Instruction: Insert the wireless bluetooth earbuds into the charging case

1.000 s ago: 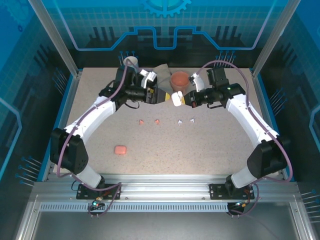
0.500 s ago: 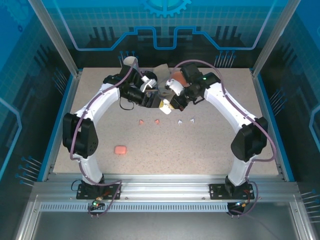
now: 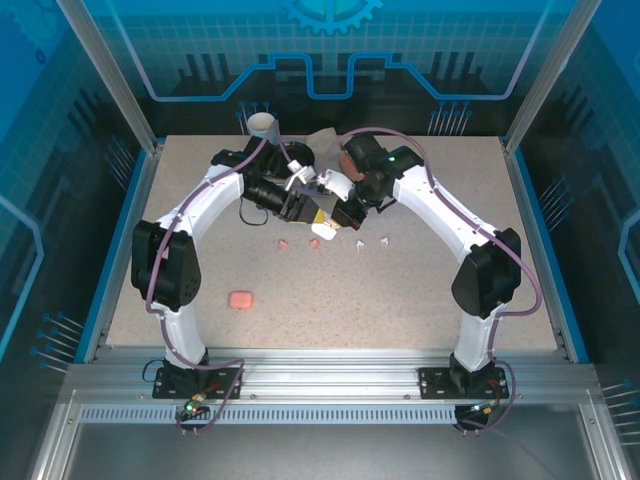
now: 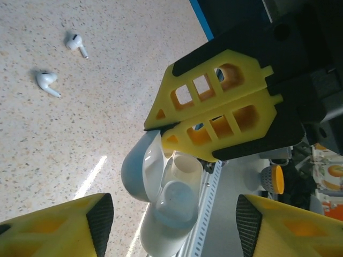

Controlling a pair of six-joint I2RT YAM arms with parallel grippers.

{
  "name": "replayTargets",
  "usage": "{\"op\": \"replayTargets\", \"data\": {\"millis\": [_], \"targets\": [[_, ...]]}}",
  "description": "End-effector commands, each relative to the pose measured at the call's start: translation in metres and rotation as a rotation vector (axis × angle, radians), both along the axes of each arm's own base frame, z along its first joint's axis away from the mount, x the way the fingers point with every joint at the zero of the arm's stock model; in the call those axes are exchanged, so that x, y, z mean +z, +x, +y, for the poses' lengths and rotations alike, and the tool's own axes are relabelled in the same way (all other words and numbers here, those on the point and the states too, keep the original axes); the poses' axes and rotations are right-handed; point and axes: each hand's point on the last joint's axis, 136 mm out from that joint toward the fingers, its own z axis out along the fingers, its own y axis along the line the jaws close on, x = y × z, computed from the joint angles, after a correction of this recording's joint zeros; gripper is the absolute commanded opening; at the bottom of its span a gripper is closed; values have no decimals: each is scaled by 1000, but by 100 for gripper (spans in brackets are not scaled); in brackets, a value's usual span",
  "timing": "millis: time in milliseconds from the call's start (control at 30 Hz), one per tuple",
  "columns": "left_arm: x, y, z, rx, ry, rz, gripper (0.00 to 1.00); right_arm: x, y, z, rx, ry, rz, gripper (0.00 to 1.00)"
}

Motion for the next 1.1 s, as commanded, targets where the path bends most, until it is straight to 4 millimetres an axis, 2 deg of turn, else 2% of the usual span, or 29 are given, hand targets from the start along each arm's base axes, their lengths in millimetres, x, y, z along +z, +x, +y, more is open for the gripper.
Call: {"op": "replayTargets", "data": {"millis": [0, 167, 367, 800, 1067], "targets": [[8, -8, -1, -32, -64, 26, 63, 15, 1, 1, 25, 25, -22, 0], [6, -11, -2, -31, -76, 35, 62, 21, 4, -2, 14, 52, -22, 0], [6, -11, -4, -29, -107, 48, 54, 25, 5, -3, 10, 73, -25, 0], [3, -16, -15, -59, -126, 72, 45, 30, 5, 1, 15, 112, -26, 0], [6, -17, -17, -66, -131, 74, 44, 34, 6, 2, 15, 123, -33, 0]]}}
